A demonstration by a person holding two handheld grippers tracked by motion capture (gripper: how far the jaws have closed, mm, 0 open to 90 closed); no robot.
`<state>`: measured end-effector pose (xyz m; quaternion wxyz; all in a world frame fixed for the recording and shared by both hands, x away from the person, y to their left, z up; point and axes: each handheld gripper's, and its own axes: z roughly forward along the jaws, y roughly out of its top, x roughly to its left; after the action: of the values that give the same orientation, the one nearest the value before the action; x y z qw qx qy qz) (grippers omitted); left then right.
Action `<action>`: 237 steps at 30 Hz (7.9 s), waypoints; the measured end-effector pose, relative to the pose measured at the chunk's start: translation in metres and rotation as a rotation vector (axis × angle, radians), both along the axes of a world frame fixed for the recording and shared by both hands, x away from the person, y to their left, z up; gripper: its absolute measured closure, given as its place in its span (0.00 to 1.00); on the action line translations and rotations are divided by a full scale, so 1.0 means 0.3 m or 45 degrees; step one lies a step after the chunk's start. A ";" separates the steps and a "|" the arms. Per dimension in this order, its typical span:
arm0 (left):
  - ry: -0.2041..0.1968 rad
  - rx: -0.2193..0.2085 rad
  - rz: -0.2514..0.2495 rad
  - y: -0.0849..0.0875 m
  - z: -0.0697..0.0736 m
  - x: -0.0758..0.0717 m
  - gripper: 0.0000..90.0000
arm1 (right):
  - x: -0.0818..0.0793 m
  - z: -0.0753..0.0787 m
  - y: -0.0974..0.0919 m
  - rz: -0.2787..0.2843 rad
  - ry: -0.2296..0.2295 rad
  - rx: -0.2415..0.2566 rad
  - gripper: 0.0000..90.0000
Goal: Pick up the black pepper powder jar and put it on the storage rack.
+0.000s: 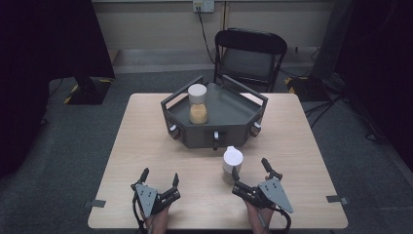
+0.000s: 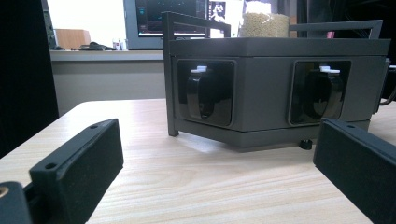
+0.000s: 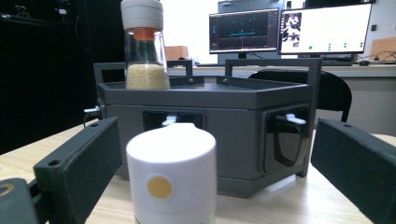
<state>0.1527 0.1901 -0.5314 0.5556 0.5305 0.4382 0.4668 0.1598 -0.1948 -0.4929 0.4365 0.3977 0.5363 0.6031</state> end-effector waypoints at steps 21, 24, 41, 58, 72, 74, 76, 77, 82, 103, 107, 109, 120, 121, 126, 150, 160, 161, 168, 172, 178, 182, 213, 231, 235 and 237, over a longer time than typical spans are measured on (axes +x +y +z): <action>0.000 0.000 -0.003 0.001 0.000 0.000 0.01 | 0.083 0.013 0.091 0.029 0.112 -0.038 0.11; 0.000 0.001 -0.003 0.001 0.000 0.000 0.01 | 0.092 0.015 0.094 0.032 0.138 -0.052 0.13; -0.001 0.000 -0.010 0.004 0.000 0.001 0.01 | 0.136 -0.002 0.095 0.045 0.261 -0.059 0.24; -0.001 0.000 -0.010 0.004 0.000 0.001 0.01 | 0.148 -0.007 0.094 0.053 0.267 -0.074 0.33; -0.001 0.000 -0.010 0.004 0.000 0.001 0.01 | 0.141 0.014 0.092 0.051 0.272 -0.082 0.34; -0.001 0.000 -0.010 0.004 0.000 0.001 0.01 | 0.139 0.021 0.091 0.056 0.263 -0.089 0.34; 0.000 0.000 -0.011 0.004 0.000 0.001 0.01 | 0.137 0.034 0.091 0.061 0.263 -0.101 0.34; -0.001 0.000 -0.011 0.004 0.000 0.001 0.01 | 0.135 0.039 0.092 0.062 0.258 -0.110 0.34; -0.001 0.000 -0.010 0.004 0.000 0.001 0.01 | 0.131 0.055 0.086 0.084 0.249 -0.114 0.34; -0.001 0.000 -0.010 0.004 0.000 0.001 0.01 | 0.143 0.099 0.050 0.136 0.247 -0.117 0.34; -0.001 0.000 -0.010 0.004 0.000 0.001 0.01 | 0.148 0.114 0.041 0.145 0.236 -0.123 0.34; -0.001 0.000 -0.010 0.004 0.000 0.001 0.01 | 0.150 0.119 0.040 0.145 0.235 -0.127 0.34; -0.001 0.000 -0.010 0.004 0.000 0.001 0.01 | 0.161 0.175 0.025 0.171 0.209 -0.143 0.34; -0.001 0.000 -0.010 0.004 0.000 0.001 0.01 | 0.161 0.177 0.024 0.175 0.204 -0.145 0.34; -0.001 0.000 -0.010 0.004 0.000 0.001 0.01 | 0.165 0.200 0.019 0.187 0.203 -0.149 0.34; -0.001 0.000 -0.010 0.004 0.000 0.001 0.01 | 0.199 0.291 0.017 0.206 0.169 -0.175 0.34; 0.000 0.000 -0.010 0.004 0.000 0.001 0.01 | 0.226 0.330 0.018 0.208 0.171 -0.164 0.34; 0.000 0.000 -0.010 0.004 0.000 0.001 0.01 | 0.228 0.333 0.020 0.207 0.169 -0.163 0.34; -0.001 -0.001 -0.010 0.004 0.000 0.001 0.01 | 0.248 0.368 0.023 0.209 0.152 -0.181 0.34; -0.001 -0.001 -0.010 0.004 0.000 0.001 0.01 | 0.264 0.393 0.030 0.205 0.148 -0.193 0.34; -0.001 -0.001 -0.010 0.004 0.000 0.001 0.01 | 0.304 0.430 0.041 0.203 0.139 -0.215 0.34; -0.001 -0.001 -0.011 0.005 0.000 0.001 0.01 | 0.331 0.453 0.054 0.199 0.133 -0.218 0.34; -0.001 0.000 -0.017 0.007 0.000 0.001 0.01 | 0.531 0.522 0.158 0.089 0.133 -0.177 0.34; -0.002 0.001 -0.024 0.010 0.000 0.001 0.01 | 0.626 0.488 0.184 0.084 0.186 -0.200 0.34; -0.002 0.001 -0.024 0.010 0.000 0.001 0.01 | 0.640 0.484 0.181 0.086 0.207 -0.190 0.34; -0.002 0.001 -0.024 0.010 0.000 0.001 0.01 | 0.645 0.481 0.183 0.083 0.215 -0.194 0.34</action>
<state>0.1531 0.1931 -0.5315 0.5600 0.5346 0.4325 0.4621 0.3533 -0.1398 -0.3487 0.3990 0.3951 0.6281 0.5387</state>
